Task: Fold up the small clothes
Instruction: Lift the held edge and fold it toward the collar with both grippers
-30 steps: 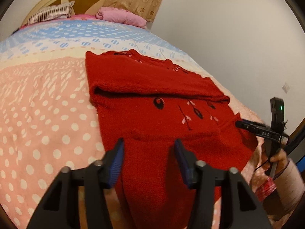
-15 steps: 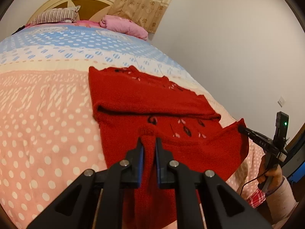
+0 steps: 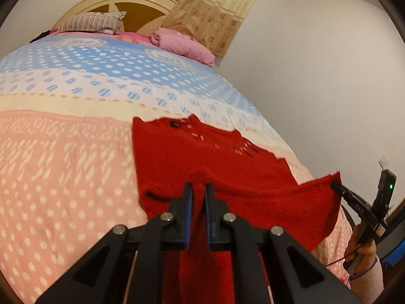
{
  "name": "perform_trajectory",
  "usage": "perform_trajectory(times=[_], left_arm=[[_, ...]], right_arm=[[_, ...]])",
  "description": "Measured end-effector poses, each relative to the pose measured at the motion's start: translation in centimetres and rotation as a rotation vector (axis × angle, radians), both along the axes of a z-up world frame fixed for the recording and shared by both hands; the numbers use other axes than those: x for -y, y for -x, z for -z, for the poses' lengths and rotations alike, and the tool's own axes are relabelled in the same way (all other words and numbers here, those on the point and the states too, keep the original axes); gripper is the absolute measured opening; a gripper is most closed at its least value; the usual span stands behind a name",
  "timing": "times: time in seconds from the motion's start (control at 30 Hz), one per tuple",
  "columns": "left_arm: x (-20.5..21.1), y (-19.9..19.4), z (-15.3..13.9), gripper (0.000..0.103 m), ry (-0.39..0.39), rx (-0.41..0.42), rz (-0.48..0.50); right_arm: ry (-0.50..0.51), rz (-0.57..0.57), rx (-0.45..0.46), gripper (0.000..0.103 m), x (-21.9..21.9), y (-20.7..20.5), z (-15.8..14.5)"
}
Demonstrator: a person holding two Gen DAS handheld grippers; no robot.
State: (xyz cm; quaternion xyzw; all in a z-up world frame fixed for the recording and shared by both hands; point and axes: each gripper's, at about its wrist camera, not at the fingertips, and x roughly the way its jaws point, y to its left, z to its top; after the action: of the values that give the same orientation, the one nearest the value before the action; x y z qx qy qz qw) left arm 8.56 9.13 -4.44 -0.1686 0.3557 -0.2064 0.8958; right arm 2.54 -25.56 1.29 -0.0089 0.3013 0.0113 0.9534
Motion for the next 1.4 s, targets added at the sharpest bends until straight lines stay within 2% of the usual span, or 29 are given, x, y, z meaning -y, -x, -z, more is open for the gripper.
perform_trajectory(times=[0.57, 0.8, 1.23, 1.4], left_arm=[[0.5, -4.2, 0.2, 0.009, -0.005, -0.036, -0.04], [0.6, -6.8, -0.6, 0.009, -0.029, -0.022, -0.056], [-0.5, -12.4, 0.2, 0.009, 0.039, -0.063, -0.107], [-0.5, -14.5, 0.8, 0.009, 0.034, -0.079, -0.121]], right_arm=[[0.039, 0.004, -0.001, 0.006, -0.4, -4.4, -0.2], [0.063, 0.007, 0.005, 0.006, -0.6, -7.3, -0.7], [0.135, 0.005, 0.008, 0.006, -1.8, -14.1, -0.4], [0.147, 0.001, -0.004, 0.006, -2.2, -16.9, 0.1]])
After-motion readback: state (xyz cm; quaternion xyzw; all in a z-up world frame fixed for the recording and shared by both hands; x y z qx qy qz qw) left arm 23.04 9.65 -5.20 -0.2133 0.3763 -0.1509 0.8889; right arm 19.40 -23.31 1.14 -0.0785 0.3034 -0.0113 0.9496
